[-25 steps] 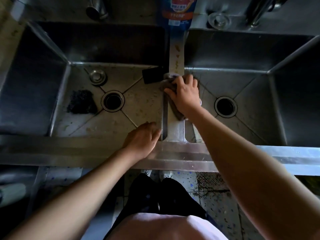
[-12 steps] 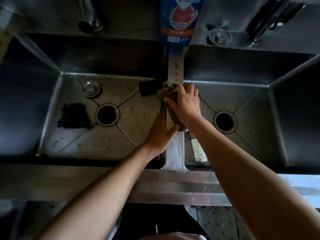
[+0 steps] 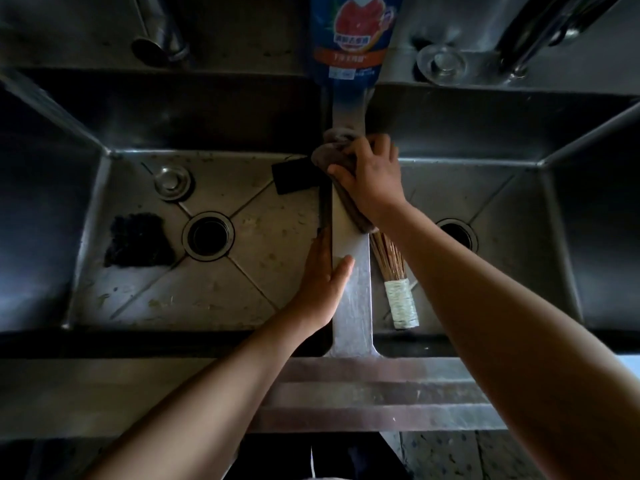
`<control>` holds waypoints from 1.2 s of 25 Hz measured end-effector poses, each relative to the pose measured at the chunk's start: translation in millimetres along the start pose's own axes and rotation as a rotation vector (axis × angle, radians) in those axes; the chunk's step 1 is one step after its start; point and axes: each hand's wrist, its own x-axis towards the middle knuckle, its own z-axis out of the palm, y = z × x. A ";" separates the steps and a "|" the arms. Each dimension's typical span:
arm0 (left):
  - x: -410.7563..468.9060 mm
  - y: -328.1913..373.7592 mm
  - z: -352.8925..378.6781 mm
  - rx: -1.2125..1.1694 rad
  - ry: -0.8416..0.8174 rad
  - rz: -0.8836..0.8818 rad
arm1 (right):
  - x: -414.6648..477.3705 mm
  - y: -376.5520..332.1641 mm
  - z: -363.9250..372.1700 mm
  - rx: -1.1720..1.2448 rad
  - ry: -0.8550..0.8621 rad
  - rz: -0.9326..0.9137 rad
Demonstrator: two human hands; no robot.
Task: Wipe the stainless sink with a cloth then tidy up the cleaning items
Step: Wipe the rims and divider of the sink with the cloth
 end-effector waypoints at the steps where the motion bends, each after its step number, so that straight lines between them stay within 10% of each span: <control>1: -0.5 0.4 0.2 0.019 -0.008 0.001 | -10.3 0.9 0.7 -0.001 -0.001 -0.001; 30: 0.9 4.1 -2.3 0.035 -0.012 0.007 | 7.1 -5.5 3.6 -0.107 0.078 0.019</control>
